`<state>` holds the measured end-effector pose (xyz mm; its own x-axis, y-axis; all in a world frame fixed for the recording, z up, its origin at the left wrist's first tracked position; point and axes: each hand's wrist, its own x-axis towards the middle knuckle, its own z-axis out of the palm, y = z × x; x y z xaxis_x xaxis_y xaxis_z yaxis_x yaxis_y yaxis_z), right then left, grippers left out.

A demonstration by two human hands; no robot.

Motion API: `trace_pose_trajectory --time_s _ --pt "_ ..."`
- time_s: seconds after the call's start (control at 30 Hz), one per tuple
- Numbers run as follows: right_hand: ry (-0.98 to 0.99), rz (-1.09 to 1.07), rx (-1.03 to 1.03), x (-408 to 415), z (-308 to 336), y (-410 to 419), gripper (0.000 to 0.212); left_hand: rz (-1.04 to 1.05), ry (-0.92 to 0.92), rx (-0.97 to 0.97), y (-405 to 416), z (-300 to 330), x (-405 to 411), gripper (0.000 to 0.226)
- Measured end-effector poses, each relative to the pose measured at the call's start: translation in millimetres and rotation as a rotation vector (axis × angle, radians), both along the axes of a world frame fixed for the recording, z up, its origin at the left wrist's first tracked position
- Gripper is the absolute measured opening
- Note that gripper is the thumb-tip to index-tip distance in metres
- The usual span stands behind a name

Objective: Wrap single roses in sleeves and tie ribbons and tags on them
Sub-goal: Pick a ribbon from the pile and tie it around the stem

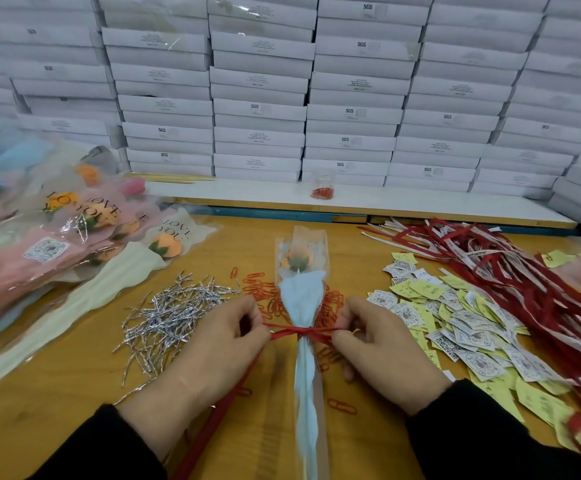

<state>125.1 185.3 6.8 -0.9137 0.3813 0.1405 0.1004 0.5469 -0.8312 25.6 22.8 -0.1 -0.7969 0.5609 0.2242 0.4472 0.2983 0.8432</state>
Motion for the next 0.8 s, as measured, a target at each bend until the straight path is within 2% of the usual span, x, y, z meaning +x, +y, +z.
trace_pose_trajectory --time_s 0.37,0.8 --pt "-0.047 0.06 -0.016 3.5 6.0 12.7 0.014 0.085 0.133 -0.104 -7.7 5.2 -4.4 0.019" --pt "-0.147 0.092 -0.05 5.0 14.3 15.1 0.019 0.083 0.125 -0.141 -8.9 5.2 -6.2 0.019"
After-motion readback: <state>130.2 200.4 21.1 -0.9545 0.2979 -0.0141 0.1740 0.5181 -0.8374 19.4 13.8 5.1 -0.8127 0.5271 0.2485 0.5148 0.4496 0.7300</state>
